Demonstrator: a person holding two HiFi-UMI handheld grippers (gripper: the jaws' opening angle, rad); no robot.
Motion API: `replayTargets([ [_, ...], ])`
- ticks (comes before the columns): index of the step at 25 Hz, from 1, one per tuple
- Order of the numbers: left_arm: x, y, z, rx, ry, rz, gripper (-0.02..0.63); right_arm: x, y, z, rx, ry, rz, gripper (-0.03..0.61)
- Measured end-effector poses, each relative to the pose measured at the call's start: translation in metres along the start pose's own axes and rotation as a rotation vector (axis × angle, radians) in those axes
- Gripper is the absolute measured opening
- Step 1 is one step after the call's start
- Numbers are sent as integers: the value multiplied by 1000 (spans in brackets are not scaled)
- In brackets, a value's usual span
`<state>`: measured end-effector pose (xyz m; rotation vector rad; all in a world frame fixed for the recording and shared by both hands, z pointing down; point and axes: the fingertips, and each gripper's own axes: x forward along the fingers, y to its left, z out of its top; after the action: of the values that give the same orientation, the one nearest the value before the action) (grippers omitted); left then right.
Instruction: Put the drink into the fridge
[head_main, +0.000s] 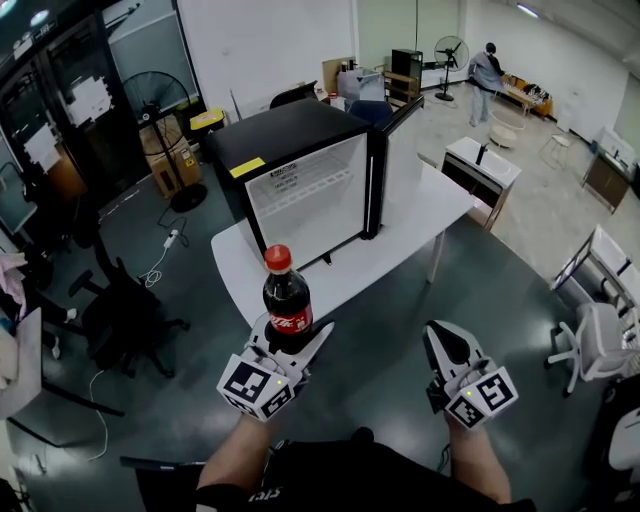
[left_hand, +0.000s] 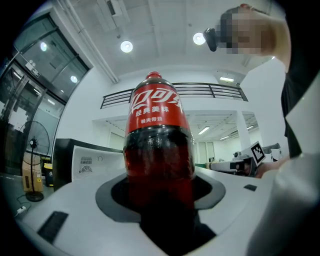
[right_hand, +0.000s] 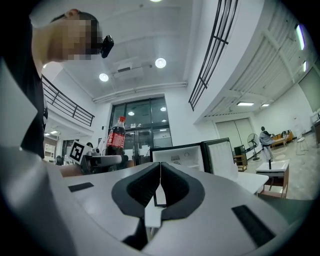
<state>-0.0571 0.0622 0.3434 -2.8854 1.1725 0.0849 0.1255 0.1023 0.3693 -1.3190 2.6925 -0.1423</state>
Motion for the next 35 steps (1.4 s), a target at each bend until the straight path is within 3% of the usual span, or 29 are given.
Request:
replayTargets([
  [7,27,4,0,22,-11,7,272,8,-23,0,5,20,15,18],
  [15,72,41,-22,3,-25,5,272,49,-57,-11,-14,66,26,18],
  [28,199,166,-49,-17,-65,-53,273,210,-164,-14,-60,127,42,18],
  [35,237,211,-57,7,-53,-77,272,279,-193,-20,-46,141,68,17],
])
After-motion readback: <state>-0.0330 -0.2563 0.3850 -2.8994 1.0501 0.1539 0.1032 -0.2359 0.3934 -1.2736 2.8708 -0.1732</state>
